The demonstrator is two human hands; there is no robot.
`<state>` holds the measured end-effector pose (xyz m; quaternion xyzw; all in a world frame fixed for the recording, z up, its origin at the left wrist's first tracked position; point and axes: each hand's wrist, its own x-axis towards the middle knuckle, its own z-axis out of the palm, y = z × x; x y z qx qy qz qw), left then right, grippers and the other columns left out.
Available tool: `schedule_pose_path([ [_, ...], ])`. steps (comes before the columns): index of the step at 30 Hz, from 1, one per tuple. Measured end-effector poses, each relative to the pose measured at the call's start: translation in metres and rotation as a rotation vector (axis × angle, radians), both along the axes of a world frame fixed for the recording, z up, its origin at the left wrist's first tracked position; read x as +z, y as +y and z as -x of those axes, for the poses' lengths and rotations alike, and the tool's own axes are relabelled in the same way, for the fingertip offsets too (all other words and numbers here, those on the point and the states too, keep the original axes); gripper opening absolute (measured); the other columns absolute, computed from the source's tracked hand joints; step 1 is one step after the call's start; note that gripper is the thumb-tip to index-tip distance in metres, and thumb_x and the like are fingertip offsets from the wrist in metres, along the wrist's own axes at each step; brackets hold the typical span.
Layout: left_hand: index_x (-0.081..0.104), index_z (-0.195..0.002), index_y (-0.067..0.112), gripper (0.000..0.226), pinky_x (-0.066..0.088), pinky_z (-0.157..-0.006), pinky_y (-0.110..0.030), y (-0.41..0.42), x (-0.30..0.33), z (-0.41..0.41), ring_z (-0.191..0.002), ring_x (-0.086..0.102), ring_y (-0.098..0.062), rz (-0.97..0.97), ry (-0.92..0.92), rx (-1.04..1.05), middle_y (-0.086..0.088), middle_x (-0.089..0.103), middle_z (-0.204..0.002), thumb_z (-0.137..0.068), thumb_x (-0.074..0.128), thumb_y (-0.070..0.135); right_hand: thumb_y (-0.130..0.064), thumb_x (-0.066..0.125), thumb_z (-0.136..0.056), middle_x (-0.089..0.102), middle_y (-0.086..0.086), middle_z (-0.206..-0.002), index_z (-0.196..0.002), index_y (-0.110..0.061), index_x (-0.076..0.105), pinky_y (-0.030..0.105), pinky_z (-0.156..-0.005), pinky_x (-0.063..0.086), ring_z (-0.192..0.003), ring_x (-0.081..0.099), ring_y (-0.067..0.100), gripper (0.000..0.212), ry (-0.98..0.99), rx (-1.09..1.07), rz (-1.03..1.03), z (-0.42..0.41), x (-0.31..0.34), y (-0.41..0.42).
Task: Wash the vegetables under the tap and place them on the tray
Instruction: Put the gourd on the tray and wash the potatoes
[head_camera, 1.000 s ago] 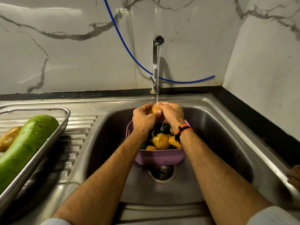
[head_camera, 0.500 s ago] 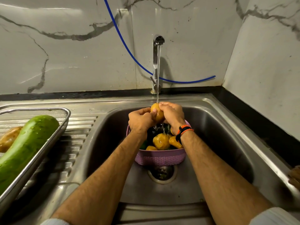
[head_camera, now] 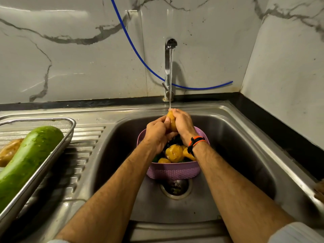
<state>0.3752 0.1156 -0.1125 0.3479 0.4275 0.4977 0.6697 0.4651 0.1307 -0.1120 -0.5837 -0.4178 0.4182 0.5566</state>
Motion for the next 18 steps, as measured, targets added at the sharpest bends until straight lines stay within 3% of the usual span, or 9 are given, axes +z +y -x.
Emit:
schedule_pose_path([
  [4,0.056,-0.136,0.004,0.035,0.063,-0.069,-0.033,-0.002,0.001,0.000,-0.113,0.065,-0.029,-0.017,-0.040,0.019,-0.017,0.065,-0.125,-0.103,0.048,0.007,-0.030,0.040,-0.103,0.063,0.001,-0.100,-0.093,-0.028,0.060,0.041,-0.095,0.050,-0.101,0.058,0.020,0.023,-0.059,-0.001,-0.032,0.004,0.002,0.000],
  [9,0.057,-0.137,0.008,0.036,0.063,-0.073,-0.035,-0.003,0.002,0.003,-0.117,0.064,-0.030,-0.051,-0.051,-0.022,-0.016,0.065,-0.128,-0.101,0.049,0.004,-0.032,0.038,-0.103,0.061,-0.001,-0.104,-0.106,-0.026,0.065,0.044,-0.099,0.048,-0.104,0.057,0.019,0.028,-0.127,-0.002,-0.087,0.005,0.000,-0.001],
  [12,0.057,-0.136,0.009,0.038,0.063,-0.074,-0.036,-0.002,0.002,0.005,-0.116,0.064,-0.030,-0.064,-0.080,-0.042,-0.015,0.065,-0.129,-0.100,0.050,0.001,-0.033,0.038,-0.103,0.059,-0.002,-0.109,-0.124,-0.024,0.065,0.043,-0.100,0.048,-0.109,0.056,0.019,0.035,-0.181,0.001,-0.078,0.006,0.000,-0.001],
  [15,0.062,-0.129,0.009,0.036,0.062,-0.076,-0.036,-0.001,0.000,0.002,-0.112,0.066,-0.028,-0.093,-0.076,0.073,-0.014,0.068,-0.121,-0.098,0.051,-0.004,-0.033,0.035,-0.105,0.061,0.005,-0.122,-0.131,-0.022,0.061,0.033,-0.095,0.048,-0.110,0.055,0.017,0.037,-0.217,-0.013,-0.111,0.012,0.001,-0.003],
  [18,0.065,-0.124,0.011,0.038,0.059,-0.089,-0.042,0.002,-0.003,-0.002,-0.108,0.067,-0.027,-0.094,-0.059,0.193,-0.013,0.069,-0.115,-0.095,0.052,-0.010,-0.029,0.033,-0.107,0.059,0.007,-0.130,-0.133,-0.018,0.058,0.030,-0.093,0.045,-0.116,0.055,0.020,0.038,-0.292,-0.073,-0.159,0.025,0.003,-0.006],
])
